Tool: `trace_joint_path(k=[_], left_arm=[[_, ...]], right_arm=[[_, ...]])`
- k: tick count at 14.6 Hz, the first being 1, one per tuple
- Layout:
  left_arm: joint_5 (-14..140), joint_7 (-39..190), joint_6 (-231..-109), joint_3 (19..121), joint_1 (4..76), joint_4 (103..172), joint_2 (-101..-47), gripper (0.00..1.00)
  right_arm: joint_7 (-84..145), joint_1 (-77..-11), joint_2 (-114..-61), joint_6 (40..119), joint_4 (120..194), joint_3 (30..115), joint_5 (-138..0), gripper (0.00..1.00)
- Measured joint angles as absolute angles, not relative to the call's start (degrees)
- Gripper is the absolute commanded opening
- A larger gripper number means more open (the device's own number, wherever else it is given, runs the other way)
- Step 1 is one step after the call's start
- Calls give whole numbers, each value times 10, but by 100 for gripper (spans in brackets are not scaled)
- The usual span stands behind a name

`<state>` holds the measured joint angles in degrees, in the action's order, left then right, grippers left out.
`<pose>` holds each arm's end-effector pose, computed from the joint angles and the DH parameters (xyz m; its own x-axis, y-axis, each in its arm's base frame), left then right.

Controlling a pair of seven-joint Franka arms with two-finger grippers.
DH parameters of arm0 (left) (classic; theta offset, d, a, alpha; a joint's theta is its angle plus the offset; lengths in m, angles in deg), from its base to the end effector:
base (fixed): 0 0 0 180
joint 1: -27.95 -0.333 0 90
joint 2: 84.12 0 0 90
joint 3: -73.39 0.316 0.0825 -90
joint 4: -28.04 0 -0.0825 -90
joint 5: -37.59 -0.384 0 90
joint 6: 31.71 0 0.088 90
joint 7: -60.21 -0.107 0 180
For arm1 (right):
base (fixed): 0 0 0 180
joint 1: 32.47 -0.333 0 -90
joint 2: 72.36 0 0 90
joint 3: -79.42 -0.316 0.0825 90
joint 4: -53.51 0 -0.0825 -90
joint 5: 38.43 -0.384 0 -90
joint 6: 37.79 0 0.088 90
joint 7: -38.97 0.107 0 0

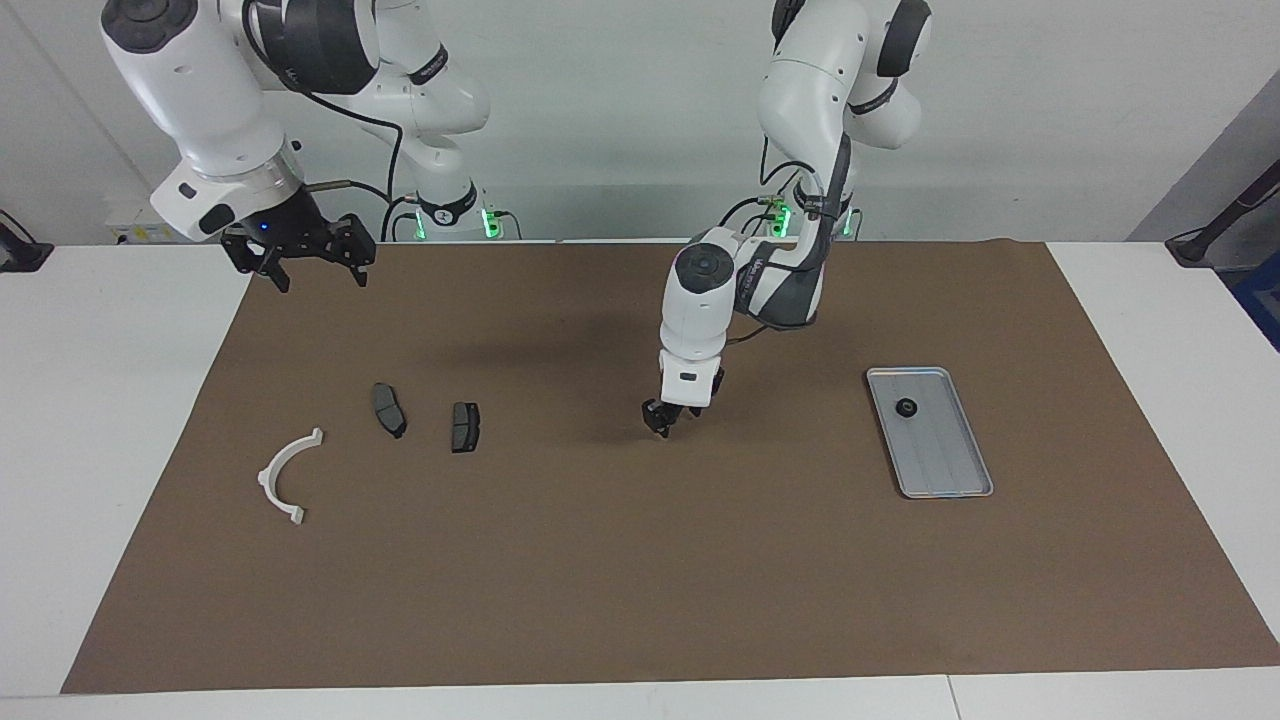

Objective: Pick bearing gear from pile to tray

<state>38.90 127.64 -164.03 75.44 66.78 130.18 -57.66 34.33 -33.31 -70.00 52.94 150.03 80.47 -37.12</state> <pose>0.5279 -0.3977 0.3031 0.8543 0.5193 0.0233 0.5173 -0.8536 0.0610 0.5398 -0.0046 0.5945 0.9951 0.0776 -0.0614 0.0788 -0.9967 0.0171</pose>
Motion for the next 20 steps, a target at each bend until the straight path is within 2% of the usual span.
trace_joint_path(k=[2, 4, 5, 7, 10, 15, 20], left_arm=[[389, 1278, -1643, 755, 673, 1309, -577, 64], [389, 1283, -1645, 755, 677, 1314, -577, 52], [389, 1286, -1645, 755, 678, 1315, -577, 39], [389, 1291, -1645, 756, 681, 1315, -578, 2], [389, 1297, -1637, 758, 683, 1314, -579, 0], [374, 1271, -1556, 795, 665, 1285, -595, 0], [372, 1071, -1483, 803, 525, 1311, -689, 0]], right_arm=[[343, -333, -699, 533, 1491, 805, -371, 100], [343, -333, -699, 533, 1487, 805, -371, 100], [343, -333, -699, 533, 1486, 805, -371, 100], [343, -333, -699, 533, 1486, 805, -371, 100], [343, -333, -699, 533, 1486, 805, -371, 100], [343, -330, -699, 532, 1486, 805, -371, 100], [343, -329, -699, 532, 1486, 805, -371, 100]])
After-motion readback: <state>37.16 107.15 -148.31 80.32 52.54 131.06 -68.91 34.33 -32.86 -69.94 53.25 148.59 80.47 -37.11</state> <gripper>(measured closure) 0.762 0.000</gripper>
